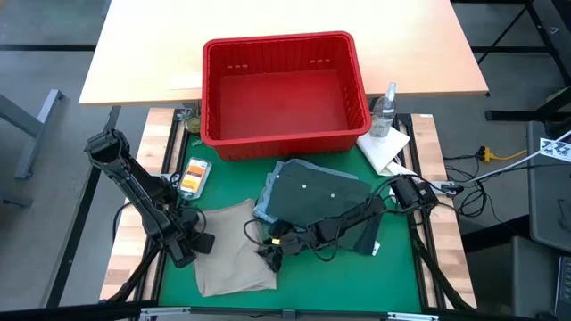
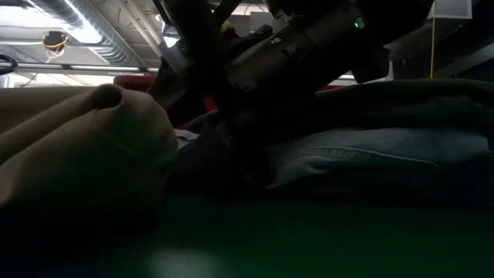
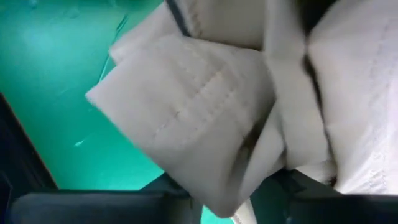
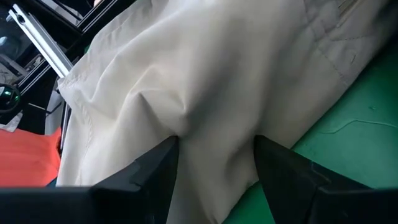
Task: Fold laundry
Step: Stack the beige shorts on top of the green shirt
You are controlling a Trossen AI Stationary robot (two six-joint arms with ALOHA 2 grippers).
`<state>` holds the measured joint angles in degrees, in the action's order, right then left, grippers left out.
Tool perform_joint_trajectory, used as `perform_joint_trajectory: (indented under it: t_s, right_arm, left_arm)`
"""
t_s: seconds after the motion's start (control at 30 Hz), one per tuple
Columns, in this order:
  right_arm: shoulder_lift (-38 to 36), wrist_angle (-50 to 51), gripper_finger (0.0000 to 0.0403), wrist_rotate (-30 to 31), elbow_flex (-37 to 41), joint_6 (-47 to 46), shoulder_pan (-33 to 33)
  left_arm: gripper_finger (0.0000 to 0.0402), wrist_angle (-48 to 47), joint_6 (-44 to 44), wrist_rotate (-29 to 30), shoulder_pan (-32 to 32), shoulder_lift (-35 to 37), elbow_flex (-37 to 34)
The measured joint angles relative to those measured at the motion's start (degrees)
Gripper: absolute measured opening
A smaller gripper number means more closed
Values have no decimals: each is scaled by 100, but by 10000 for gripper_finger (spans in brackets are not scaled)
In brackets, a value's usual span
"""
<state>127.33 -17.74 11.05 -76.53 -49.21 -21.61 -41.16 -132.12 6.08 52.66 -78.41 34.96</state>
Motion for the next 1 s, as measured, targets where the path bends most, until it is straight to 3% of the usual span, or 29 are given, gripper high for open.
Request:
perform_joint_trajectory:
  t_s: [0.23,0.33,0.57,0.8,1.0]
  right_arm:
    - [4,-3,174,2,-1,13,-4]
    - [7,-27,133,7,-1,11,-5]
    - [16,-332,14,29,4,-1,-4]
    - [-20,-524,28,-176,-140,20,-35]
    - [-28,-660,6,-357,-188,82,-116]
  left_arm:
    - [32,27,430,68,0,0,2]
    - [9,95,584,78,24,0,2]
    - [3,120,1313,71,26,-22,273]
    - [2,130,1734,92,28,-20,600]
    - [1,112,2016,172,60,-15,839]
